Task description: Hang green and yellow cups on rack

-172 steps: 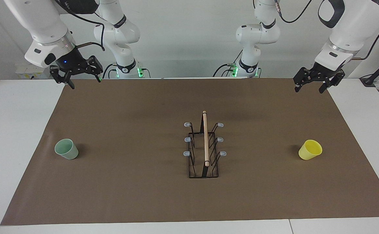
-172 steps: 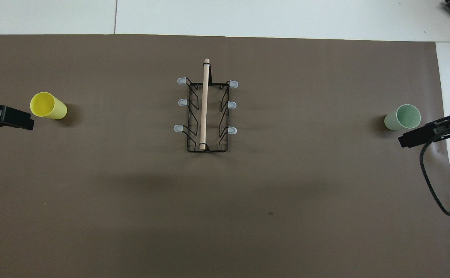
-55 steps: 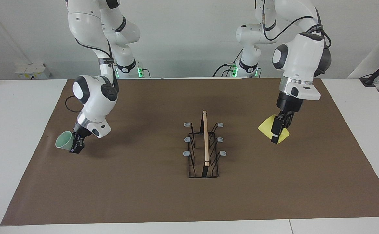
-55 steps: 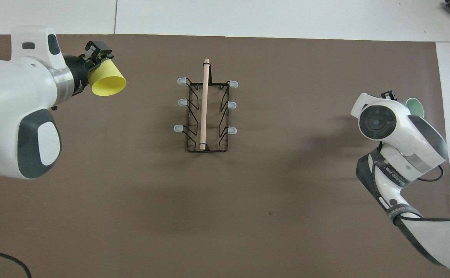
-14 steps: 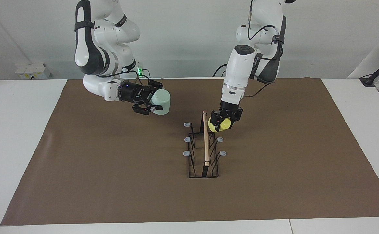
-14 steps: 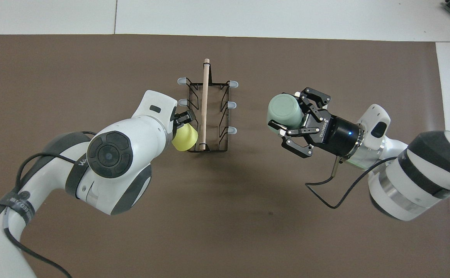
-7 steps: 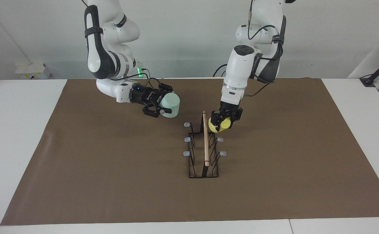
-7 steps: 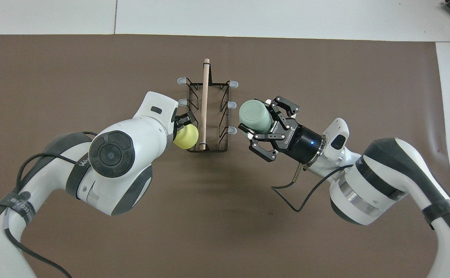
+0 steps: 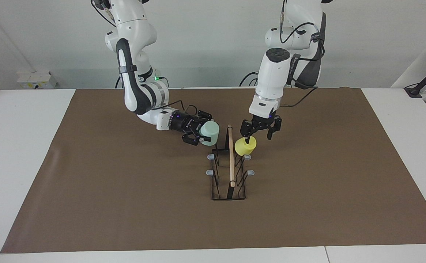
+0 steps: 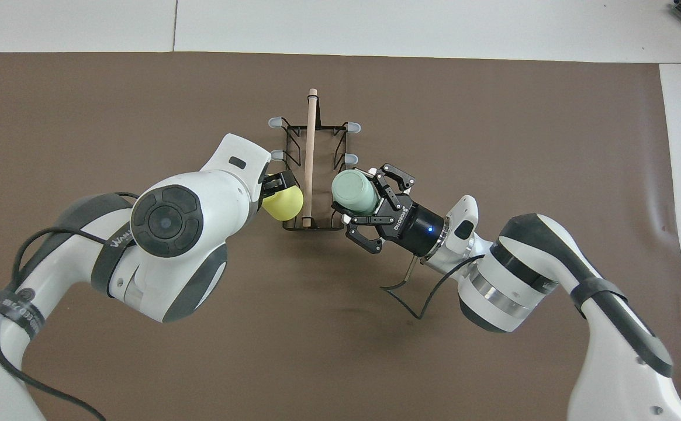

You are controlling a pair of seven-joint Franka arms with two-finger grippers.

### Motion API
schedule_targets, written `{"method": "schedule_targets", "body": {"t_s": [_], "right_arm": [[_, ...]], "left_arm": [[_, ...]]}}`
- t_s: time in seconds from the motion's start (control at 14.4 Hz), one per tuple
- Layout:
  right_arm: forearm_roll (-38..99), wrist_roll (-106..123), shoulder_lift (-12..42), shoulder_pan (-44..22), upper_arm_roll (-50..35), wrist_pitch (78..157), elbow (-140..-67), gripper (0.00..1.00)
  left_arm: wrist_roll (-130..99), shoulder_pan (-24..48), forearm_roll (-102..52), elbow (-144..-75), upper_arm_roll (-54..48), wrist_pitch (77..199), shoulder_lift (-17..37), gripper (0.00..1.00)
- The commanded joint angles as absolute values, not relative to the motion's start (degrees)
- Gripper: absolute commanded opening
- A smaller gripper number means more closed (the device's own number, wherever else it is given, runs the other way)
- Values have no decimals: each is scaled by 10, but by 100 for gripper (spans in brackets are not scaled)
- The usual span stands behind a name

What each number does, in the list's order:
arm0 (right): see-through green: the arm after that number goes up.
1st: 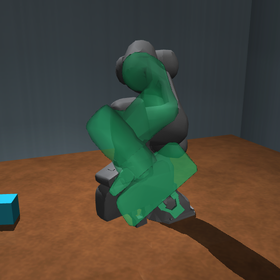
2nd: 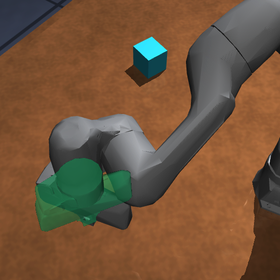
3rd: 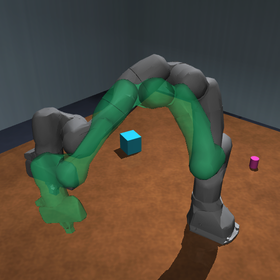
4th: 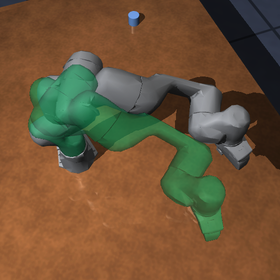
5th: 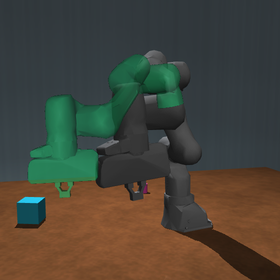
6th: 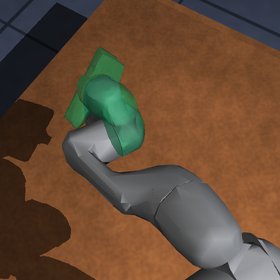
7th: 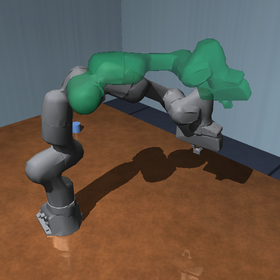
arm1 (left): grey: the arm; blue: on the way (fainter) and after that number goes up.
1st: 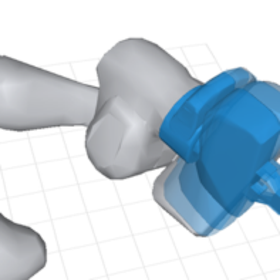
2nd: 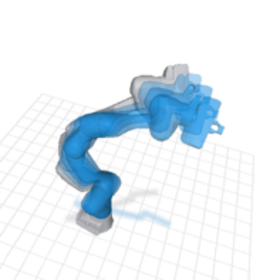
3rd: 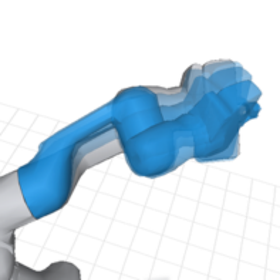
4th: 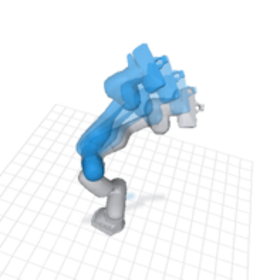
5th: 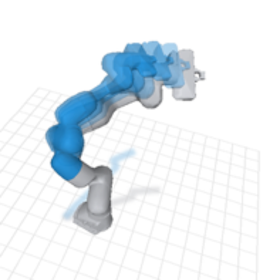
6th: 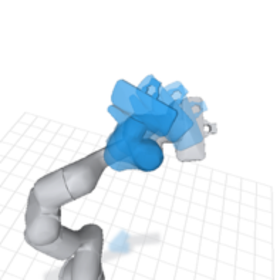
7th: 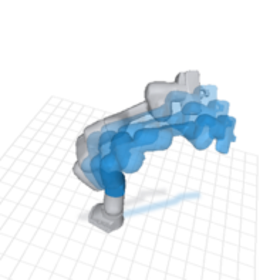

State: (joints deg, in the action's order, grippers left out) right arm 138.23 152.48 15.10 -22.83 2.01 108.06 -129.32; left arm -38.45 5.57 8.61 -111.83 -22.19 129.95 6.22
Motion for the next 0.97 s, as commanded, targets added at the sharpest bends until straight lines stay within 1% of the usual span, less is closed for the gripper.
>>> {"method": "schedule_targets", "body": {"t_s": [0.0,0.14,0.35,0.42,0.49,0.56,0.63,0.7,0.84,0.9], "right_arm": [[1397,1555,164,-227,15,1077,-1288,0],[1404,1577,181,-226,15,1068,-1287,0],[1425,1588,190,-231,14,1060,-1288,0],[1430,1588,190,-233,14,1060,-1288,14],[1430,1588,190,-233,14,1061,-1288,50],[1430,1585,190,-233,14,1063,-1288,90],[1430,1585,190,-233,14,1066,-1289,92],[1430,1584,190,-233,14,1070,-1291,92],[1430,1583,190,-233,14,1094,-1292,97],[1429,1581,191,-234,14,1101,-1292,97]], "left_arm": [[-303,34,90,-1098,-216,1239,55,100],[-233,33,90,-1073,-184,1189,54,100],[-103,37,87,-1034,-131,1115,53,100],[-65,37,81,-1022,-115,1101,52,100],[-28,39,69,-1009,-98,1090,51,100],[0,42,50,-992,-74,1076,51,100],[23,47,35,-973,-54,1063,52,100],[45,51,25,-957,-35,1048,53,100],[89,61,18,-942,-4,1023,49,100],[99,65,15,-941,7,1012,41,100]]}}
